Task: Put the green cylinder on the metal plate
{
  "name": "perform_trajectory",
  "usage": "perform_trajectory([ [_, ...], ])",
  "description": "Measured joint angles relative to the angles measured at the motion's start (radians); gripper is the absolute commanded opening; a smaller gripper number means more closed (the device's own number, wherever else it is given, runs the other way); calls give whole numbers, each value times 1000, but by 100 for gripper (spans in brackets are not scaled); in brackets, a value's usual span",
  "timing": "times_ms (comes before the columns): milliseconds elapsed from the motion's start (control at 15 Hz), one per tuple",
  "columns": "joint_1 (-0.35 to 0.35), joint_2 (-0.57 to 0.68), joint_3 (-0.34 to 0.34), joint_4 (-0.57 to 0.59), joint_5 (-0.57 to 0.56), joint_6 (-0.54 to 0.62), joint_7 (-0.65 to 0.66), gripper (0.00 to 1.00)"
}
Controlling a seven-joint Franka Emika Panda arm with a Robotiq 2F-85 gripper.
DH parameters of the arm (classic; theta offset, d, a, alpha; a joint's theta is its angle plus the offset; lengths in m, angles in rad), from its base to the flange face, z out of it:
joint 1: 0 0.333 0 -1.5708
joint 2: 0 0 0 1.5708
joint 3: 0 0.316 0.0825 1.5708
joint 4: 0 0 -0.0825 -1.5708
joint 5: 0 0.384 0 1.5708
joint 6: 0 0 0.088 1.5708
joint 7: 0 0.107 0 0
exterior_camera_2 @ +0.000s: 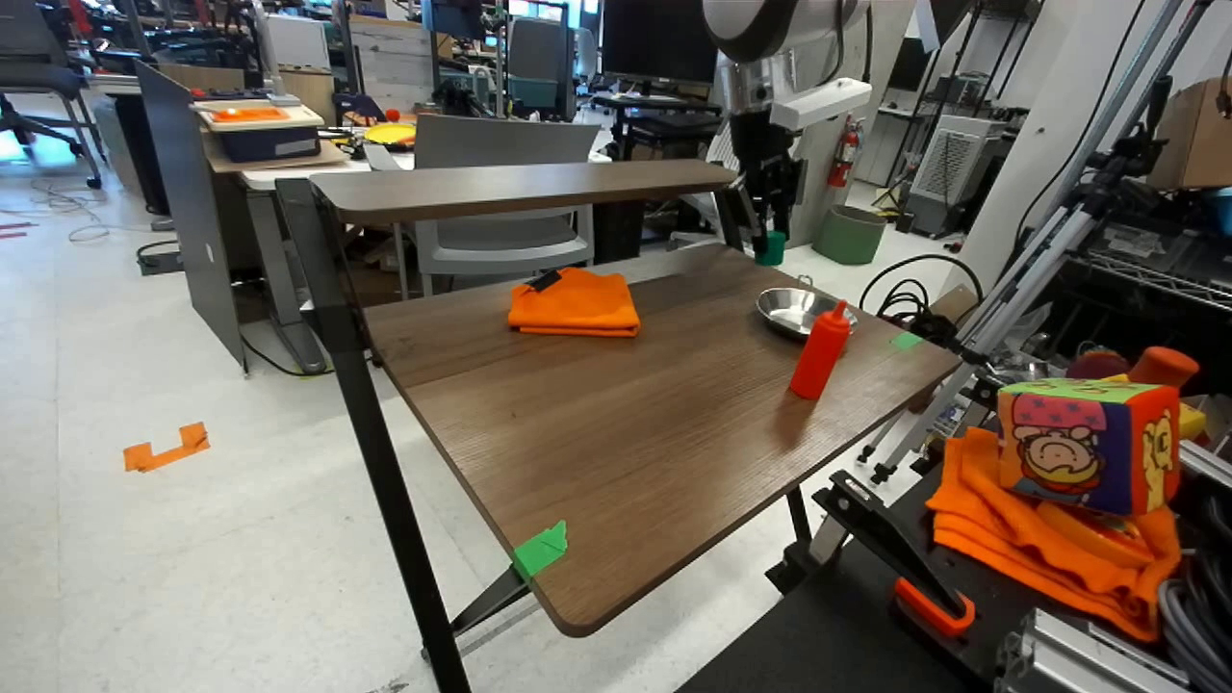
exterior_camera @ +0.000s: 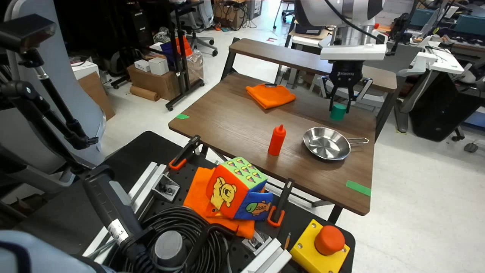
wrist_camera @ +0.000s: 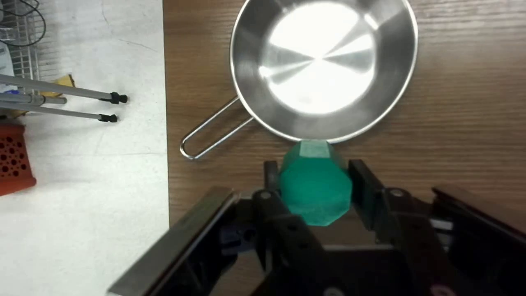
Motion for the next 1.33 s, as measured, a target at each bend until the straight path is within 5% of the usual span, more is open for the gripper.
perform_trajectory([
  [733, 33, -227, -4, -502, -131, 218, 7, 20],
  [1333, 26, -250, -8, -537, -120, 265, 121, 20],
])
